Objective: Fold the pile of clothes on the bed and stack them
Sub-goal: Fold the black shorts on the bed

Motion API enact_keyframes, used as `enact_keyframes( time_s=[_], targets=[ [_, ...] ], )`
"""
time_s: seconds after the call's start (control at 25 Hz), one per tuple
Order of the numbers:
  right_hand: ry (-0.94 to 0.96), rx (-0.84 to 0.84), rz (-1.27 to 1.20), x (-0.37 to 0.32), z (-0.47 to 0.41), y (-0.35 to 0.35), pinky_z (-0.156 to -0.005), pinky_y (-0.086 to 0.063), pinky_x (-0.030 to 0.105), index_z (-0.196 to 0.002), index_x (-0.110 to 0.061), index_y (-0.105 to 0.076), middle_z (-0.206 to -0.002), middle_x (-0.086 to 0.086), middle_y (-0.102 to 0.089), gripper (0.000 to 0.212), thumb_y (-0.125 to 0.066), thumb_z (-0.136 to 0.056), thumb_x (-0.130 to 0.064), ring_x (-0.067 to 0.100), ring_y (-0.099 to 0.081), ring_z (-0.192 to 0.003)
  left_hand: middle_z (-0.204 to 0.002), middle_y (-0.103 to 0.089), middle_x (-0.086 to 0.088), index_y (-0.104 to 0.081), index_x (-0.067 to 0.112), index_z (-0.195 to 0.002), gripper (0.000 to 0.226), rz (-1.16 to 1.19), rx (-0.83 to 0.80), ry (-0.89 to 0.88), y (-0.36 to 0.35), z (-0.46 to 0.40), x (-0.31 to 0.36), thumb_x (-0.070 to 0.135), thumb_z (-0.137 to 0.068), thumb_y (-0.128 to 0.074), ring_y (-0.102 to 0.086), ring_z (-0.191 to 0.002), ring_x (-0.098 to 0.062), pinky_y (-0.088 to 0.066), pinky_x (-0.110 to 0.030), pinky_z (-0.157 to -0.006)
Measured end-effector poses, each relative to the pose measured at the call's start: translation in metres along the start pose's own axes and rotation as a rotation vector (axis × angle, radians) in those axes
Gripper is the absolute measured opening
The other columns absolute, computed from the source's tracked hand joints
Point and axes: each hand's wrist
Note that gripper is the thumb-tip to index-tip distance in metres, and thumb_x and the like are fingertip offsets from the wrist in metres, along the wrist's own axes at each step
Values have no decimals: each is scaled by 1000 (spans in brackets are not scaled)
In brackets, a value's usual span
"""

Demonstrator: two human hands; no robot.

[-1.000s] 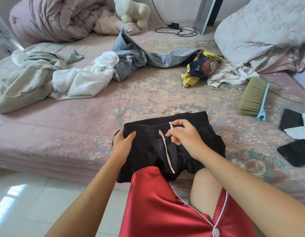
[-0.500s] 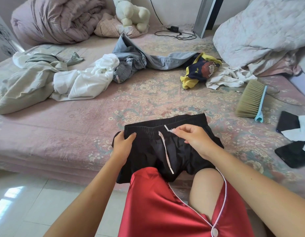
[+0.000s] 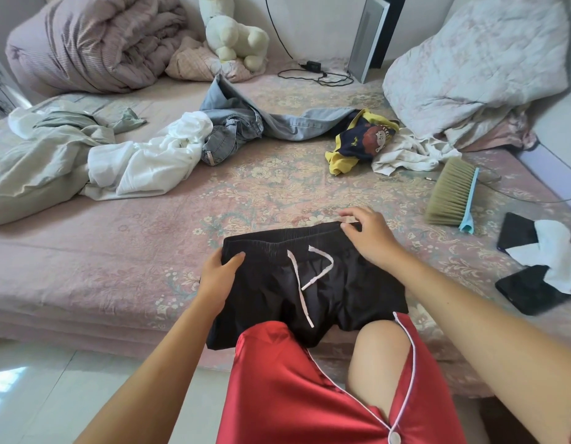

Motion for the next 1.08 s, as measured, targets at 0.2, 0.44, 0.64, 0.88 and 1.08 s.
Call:
enact_keyframes(
  time_s=[0.2,0.44,0.64,0.88,1.08],
  targets=[
    [-467,-328,-118,39,-49,18,-113,-25,42,-148,-21,-26,-156,5,-23,86,-73,-80,-42,28,-23,-141,-94,-73,2,-66,21,-102,14,-41,-143,-86,16,-3,12,13,-92,-60,-70,-85,-11,-54,-19,-67],
    [-364,-379,-262,32,-55,26,-73,-49,25,-92,-8,-64,-90,3,-63,21,-76,-80,-20,14,-59,-82,-101,-73,-5,-67,15,-105,15,-42,-168,-85,37,-19,28,11,-93,-60,-69,-95,-23,-54,-37,-83],
    [-4,-215,-66,-6,-51,80,-60,-37,24,-80,-11,-57,-77,0,-55,18,-65,-89,-24,14,-50,-73,-100,-71,-13,-63,5,-108,16,67,-170,-98,26,-18,96,8,-94,-56,-71,-85,-22,-58,-31,-71],
    [189,5,-185,-82,-40,170,-73,-41,21,-89,-12,-64,-90,-1,-63,13,-68,-86,-23,7,-56,-81,-98,-70,-8,-60,9,-111,18,222,-179,-349,17,0,223,8,-92,-59,-71,-77,-14,-56,-23,-61],
    [214,-122,-80,-136,-20,230,-61,-42,7,-82,-17,-66,-78,-8,-62,17,-81,-73,-14,4,-56,-73,-100,-69,-8,-58,10,-109,18,233,-144,-550,18,23,304,6,-92,-60,-70,-79,-11,-56,-22,-64]
  ],
)
Point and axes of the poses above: each hand's wrist, its own z-axis away from the middle knuckle, its own y-axis out of the back of the hand, x = y × z
